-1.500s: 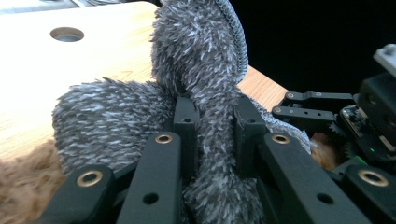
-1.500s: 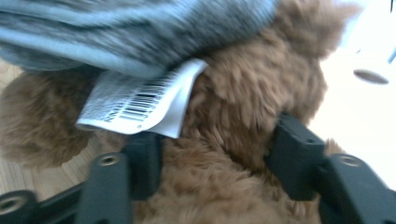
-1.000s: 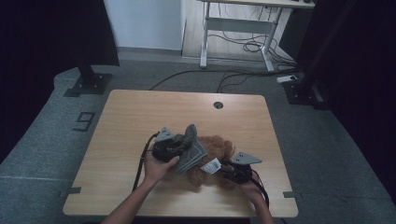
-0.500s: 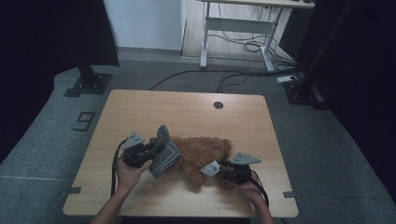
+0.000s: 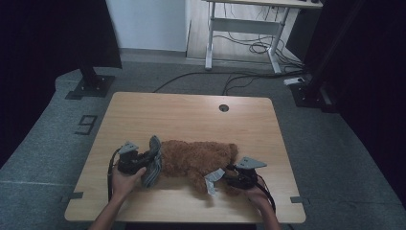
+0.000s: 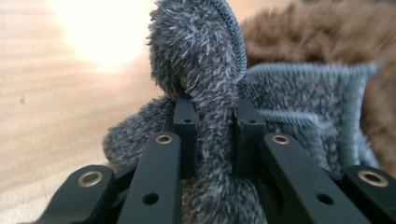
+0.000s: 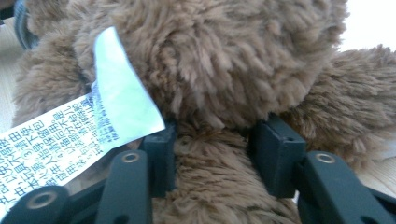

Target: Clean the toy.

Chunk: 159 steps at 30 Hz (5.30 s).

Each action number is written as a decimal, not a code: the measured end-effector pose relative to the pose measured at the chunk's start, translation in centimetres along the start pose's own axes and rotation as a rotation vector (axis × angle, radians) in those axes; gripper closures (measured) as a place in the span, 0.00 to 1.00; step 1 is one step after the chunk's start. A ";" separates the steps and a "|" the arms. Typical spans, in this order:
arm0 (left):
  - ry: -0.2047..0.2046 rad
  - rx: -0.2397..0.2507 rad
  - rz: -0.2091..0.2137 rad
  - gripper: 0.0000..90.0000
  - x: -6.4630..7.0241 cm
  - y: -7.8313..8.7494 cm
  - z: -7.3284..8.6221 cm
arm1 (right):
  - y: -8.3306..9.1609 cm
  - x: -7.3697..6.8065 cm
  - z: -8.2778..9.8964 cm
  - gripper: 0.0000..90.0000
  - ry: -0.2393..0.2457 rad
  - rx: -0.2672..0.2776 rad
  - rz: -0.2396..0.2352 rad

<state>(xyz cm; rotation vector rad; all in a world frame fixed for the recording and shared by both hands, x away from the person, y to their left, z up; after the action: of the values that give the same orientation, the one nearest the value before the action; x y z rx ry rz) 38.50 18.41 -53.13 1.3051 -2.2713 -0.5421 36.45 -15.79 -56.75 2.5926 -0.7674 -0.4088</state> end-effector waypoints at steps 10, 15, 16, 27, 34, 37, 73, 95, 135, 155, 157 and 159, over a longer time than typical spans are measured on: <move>-0.110 0.115 0.120 0.84 7.2 1.3 -6.1 | 0.0 0.1 0.1 0.51 -0.008 -0.004 0.006; -0.221 0.066 0.189 0.84 13.4 -1.5 -7.0 | 0.0 0.1 0.1 0.50 -0.008 -0.005 0.008; -0.238 0.055 0.198 0.84 14.7 -2.2 -7.0 | 0.0 0.1 0.1 0.50 -0.011 -0.004 0.008; -0.301 0.015 0.199 0.83 20.1 -7.3 -6.3 | -0.1 0.2 0.2 0.50 -0.017 -0.011 0.019; -0.296 0.037 0.167 0.83 18.5 -6.5 -5.9 | -0.2 0.0 0.3 0.51 -0.012 -0.018 0.011; -0.295 0.044 0.151 0.83 17.3 -5.8 -5.7 | -0.3 -0.1 0.4 0.50 -0.017 -0.025 0.006; -0.030 -0.003 -0.036 0.83 0.9 -0.7 0.0 | -1.0 -0.6 1.0 0.50 -0.019 -0.078 -0.042; -0.027 0.065 0.035 0.83 2.9 -1.0 -6.5 | -1.4 1.2 0.4 0.50 0.016 -0.043 0.089; -0.149 0.050 0.100 0.84 8.9 -3.9 -2.8 | 1.3 2.2 -8.5 0.20 -0.127 0.094 -0.014; -0.145 0.046 0.139 0.84 10.7 -2.7 -3.8 | -1.2 -1.0 -2.5 0.43 -0.066 -0.039 -0.062; -0.147 0.036 0.177 0.84 12.0 -3.0 -5.0 | -1.1 -1.2 -2.4 0.47 -0.042 -0.016 -0.045; -0.168 0.031 0.200 0.84 13.6 -3.4 -5.9 | -1.1 -1.6 -2.2 0.48 -0.002 0.009 -0.016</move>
<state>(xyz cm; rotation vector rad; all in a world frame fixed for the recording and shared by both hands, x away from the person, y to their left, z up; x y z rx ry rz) 38.20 4.23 -47.57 1.0649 -2.5215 -0.5664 36.51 -13.45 -55.06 2.6092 -0.7509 -0.4138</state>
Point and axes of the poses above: each handheld gripper's, and its own axes: y roughly backward along the jaws, z roughly out of its underside, x roughly to its right, the point moved 6 cm from there along -y, roughly forward along the jaws, and after that the axes turned 7 degrees about -z, right-handed, at the moved point
